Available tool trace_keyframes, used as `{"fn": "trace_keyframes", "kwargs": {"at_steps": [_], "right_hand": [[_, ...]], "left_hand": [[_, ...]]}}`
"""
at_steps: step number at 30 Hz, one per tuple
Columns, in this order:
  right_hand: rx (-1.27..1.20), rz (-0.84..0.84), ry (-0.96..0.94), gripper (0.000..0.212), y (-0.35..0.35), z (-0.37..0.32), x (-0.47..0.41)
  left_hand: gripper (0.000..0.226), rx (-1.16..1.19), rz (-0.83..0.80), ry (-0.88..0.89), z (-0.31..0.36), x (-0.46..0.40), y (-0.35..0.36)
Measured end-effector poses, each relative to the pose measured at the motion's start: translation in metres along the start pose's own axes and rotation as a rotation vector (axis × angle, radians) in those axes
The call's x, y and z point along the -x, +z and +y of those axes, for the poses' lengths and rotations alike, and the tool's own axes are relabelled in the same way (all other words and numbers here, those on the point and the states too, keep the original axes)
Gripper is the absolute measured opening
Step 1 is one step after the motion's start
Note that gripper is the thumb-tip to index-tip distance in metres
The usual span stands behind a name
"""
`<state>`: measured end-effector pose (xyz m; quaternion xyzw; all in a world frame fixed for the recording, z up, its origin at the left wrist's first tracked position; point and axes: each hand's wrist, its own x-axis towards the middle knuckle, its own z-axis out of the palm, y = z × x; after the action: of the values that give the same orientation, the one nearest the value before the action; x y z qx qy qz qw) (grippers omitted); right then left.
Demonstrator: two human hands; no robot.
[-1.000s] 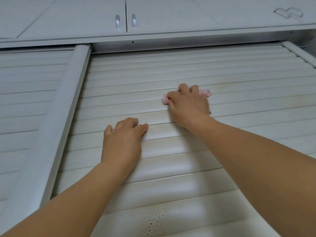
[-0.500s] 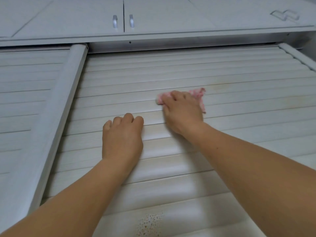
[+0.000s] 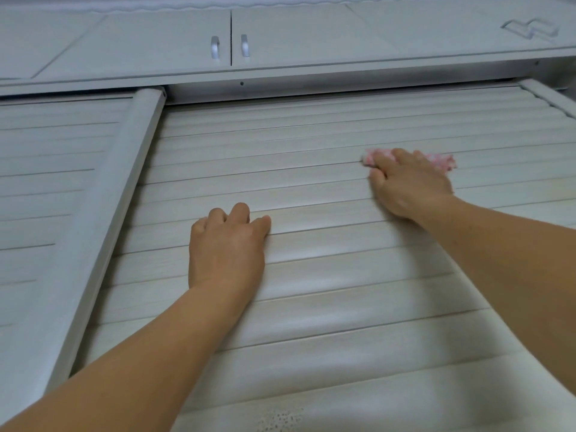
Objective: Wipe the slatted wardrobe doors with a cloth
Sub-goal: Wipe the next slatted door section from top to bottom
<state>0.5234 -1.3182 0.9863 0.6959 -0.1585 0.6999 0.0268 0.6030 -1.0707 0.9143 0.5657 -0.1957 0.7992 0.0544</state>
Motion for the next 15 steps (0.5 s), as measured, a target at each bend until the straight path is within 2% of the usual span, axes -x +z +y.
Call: {"fn": "trace_keyframes", "kwargs": {"at_steps": [4,8,11,15], "right_hand": [[-0.106,-0.021,0.098,0.051,0.001,-0.026,0.003],[-0.164,-0.024,-0.116,0.052,0.001,-0.083,0.005],[-0.188,-0.048,-0.275,0.05,0.003,-0.126,0.007],[-0.212,-0.101,-0.415,0.05,0.003,-0.171,0.009]], "left_hand": [[0.034,-0.002,0.06,0.028,-0.003,-0.001,0.003],[0.037,0.072,0.038,-0.001,-0.008,-0.002,0.002],[0.044,0.324,0.018,-0.161,-0.017,-0.002,-0.006],[0.039,0.644,0.08,-0.396,-0.023,-0.006,-0.015]]}}
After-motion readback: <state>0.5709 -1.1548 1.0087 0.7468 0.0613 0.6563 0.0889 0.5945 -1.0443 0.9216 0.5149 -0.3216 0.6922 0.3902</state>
